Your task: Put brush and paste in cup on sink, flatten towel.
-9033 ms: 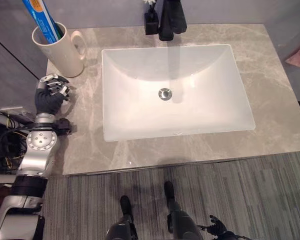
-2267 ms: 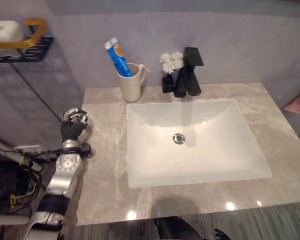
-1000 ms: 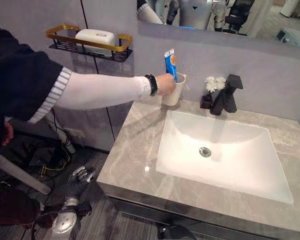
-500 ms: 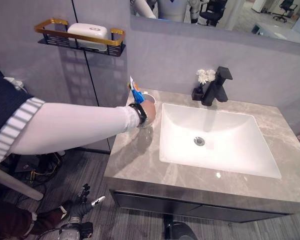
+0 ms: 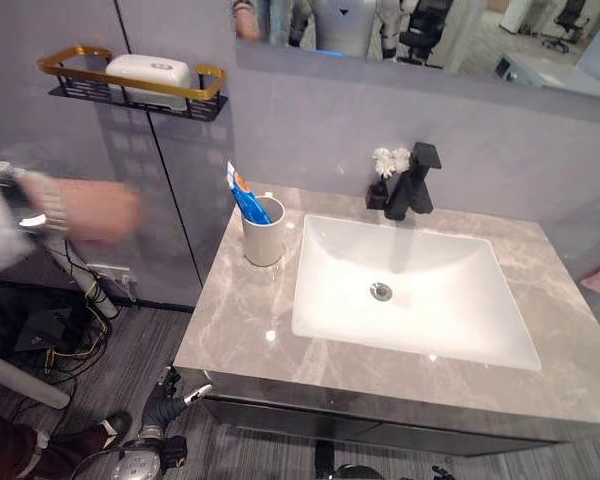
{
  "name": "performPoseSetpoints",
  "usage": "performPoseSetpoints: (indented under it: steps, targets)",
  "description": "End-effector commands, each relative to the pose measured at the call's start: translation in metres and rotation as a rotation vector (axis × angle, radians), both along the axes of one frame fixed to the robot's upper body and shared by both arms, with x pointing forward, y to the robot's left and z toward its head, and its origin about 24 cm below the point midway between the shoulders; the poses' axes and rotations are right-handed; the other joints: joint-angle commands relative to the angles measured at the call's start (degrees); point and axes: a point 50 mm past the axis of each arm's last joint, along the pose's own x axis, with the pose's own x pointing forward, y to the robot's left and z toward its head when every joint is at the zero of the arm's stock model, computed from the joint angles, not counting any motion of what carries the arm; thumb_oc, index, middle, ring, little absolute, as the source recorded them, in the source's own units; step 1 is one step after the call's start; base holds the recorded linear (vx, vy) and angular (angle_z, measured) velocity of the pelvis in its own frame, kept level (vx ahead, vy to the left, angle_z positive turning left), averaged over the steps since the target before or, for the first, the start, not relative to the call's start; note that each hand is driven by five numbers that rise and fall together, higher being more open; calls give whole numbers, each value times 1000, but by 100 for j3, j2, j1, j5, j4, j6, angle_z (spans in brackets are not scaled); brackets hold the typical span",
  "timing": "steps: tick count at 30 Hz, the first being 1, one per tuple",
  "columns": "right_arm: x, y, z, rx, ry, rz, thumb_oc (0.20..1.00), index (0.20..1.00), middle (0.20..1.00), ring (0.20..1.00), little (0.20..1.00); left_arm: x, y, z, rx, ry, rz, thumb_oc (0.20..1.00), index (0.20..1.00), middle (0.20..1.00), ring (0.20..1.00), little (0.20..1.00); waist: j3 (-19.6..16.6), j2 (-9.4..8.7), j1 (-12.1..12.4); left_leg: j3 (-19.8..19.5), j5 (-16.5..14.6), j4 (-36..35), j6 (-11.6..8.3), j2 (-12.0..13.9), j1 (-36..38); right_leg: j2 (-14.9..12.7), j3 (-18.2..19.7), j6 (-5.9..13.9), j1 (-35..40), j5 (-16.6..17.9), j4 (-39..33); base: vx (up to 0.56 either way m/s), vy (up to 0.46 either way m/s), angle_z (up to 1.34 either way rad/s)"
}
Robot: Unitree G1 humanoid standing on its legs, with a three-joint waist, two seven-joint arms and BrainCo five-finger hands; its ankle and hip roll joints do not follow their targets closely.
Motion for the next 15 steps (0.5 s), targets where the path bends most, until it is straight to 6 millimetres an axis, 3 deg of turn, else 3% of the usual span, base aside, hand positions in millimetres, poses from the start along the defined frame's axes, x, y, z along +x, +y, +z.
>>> performPoseSetpoints:
  steps: [1,7,11,15]
  targets:
    - [6,-14,3,-60,4,-8,1000,1000,1000,1000,1000,21,4,48,108,-213,-79,1000,1000,1000,1000,1000,117,-37,51,-14,-370,258,84,-204,104,-352,-72,543,-194,136,245,52,-46,8]
    - [3,-10,1,-58,39,59,1000,1000,1000,1000,1000,30,0,74,144,-333,-121,1000,1000,1000,1000,1000,57,79,110,-77,-288,150,39,-153,131,-326,-131,501,-115,90,167,19,-30,9]
    - [4,-10,1,-55,34,30,1000,1000,1000,1000,1000,32,1,79,146,-365,-97,1000,1000,1000,1000,1000,38,120,98,-72,-203,-1,35,-136,182,-310,-106,493,-85,111,138,-10,-3,4]
    - [-1,-11,0,-59,49,1,1000,1000,1000,1000,1000,39,2,99,159,-452,-82,1000,1000,1000,1000,1000,42,158,78,-88,-54,-264,15,-119,241,-297,-113,486,-105,146,134,-30,8,0]
